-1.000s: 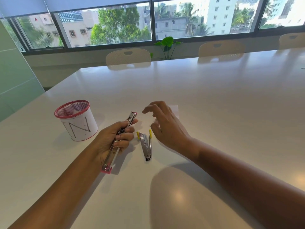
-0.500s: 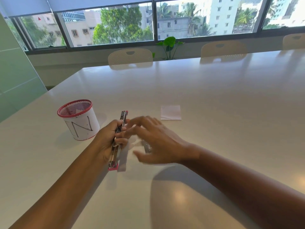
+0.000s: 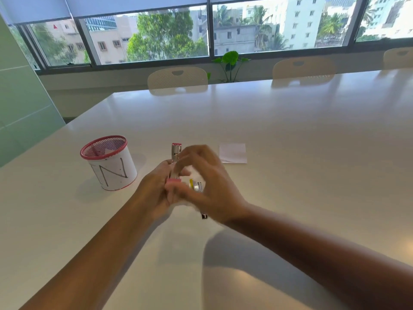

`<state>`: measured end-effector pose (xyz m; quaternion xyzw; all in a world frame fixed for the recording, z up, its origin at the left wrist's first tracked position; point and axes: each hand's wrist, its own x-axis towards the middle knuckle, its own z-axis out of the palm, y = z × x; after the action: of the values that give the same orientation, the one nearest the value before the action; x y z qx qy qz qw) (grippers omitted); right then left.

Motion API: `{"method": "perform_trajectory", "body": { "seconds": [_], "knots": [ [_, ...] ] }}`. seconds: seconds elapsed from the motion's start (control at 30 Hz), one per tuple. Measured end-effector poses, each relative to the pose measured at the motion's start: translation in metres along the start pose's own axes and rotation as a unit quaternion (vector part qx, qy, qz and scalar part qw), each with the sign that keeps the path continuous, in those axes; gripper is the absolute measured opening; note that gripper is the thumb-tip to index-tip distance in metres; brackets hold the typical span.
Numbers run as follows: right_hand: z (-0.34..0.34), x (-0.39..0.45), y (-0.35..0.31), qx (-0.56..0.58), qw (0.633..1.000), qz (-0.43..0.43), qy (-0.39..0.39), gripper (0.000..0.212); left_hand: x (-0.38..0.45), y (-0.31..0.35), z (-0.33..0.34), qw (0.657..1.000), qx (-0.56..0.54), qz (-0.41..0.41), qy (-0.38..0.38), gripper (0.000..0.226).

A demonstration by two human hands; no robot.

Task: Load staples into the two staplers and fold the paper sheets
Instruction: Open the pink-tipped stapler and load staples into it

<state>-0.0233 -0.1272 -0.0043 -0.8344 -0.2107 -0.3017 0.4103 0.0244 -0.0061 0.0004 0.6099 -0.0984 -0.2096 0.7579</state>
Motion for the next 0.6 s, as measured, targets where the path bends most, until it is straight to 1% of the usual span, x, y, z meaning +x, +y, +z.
{"method": "perform_trajectory", "body": {
  "seconds": [0.03, 0.07, 0.13, 0.2, 0.23, 0.27, 0.33, 0.37, 0.43, 0.47, 0.53, 0.6],
  "knots": [
    [-0.003, 0.003, 0.001, 0.030, 0.998, 0.041, 0.031, 0.023, 0.002, -0.003, 0.000, 1.000, -0.010, 0.002, -0.016, 0.017],
    [-0.007, 0.005, 0.002, 0.058, 0.993, 0.085, 0.059, 0.027, 0.003, -0.006, -0.001, 0.999, -0.025, 0.006, -0.035, 0.015],
    [-0.013, 0.009, 0.007, 0.093, 0.975, 0.182, 0.090, 0.045, 0.003, -0.009, -0.003, 0.996, -0.021, -0.008, -0.080, 0.023],
    [-0.019, 0.014, 0.013, 0.104, 0.953, 0.276, 0.072, 0.060, 0.003, -0.010, -0.004, 0.990, -0.035, -0.013, -0.133, 0.031],
    [-0.022, 0.016, 0.016, 0.115, 0.942, 0.312, 0.043, 0.063, 0.003, -0.010, -0.005, 0.987, -0.041, -0.017, -0.153, 0.034],
    [-0.024, 0.018, 0.017, 0.132, 0.933, 0.336, 0.002, 0.062, 0.003, -0.009, -0.004, 0.987, -0.033, -0.018, -0.159, 0.038],
    [-0.026, 0.021, 0.019, 0.172, 0.916, 0.357, -0.065, 0.053, 0.003, -0.010, -0.005, 0.984, -0.015, -0.005, -0.177, 0.046],
    [-0.026, 0.021, 0.020, 0.189, 0.910, 0.360, -0.075, 0.052, 0.005, -0.011, -0.006, 0.982, -0.006, 0.006, -0.188, 0.052],
    [-0.027, 0.022, 0.023, 0.221, 0.905, 0.358, -0.063, 0.049, 0.004, -0.011, -0.005, 0.978, 0.025, 0.033, -0.207, 0.062],
    [-0.027, 0.023, 0.024, 0.247, 0.899, 0.358, -0.056, 0.043, 0.002, -0.011, -0.003, 0.976, 0.039, 0.045, -0.208, 0.064],
    [-0.027, 0.023, 0.028, 0.334, 0.869, 0.361, -0.044, 0.029, -0.002, -0.010, 0.003, 0.977, 0.098, 0.063, -0.178, 0.059],
    [-0.030, 0.026, 0.030, 0.413, 0.836, 0.360, -0.014, 0.027, -0.001, -0.010, 0.005, 0.966, 0.215, 0.098, -0.103, 0.038]
  ]
}}
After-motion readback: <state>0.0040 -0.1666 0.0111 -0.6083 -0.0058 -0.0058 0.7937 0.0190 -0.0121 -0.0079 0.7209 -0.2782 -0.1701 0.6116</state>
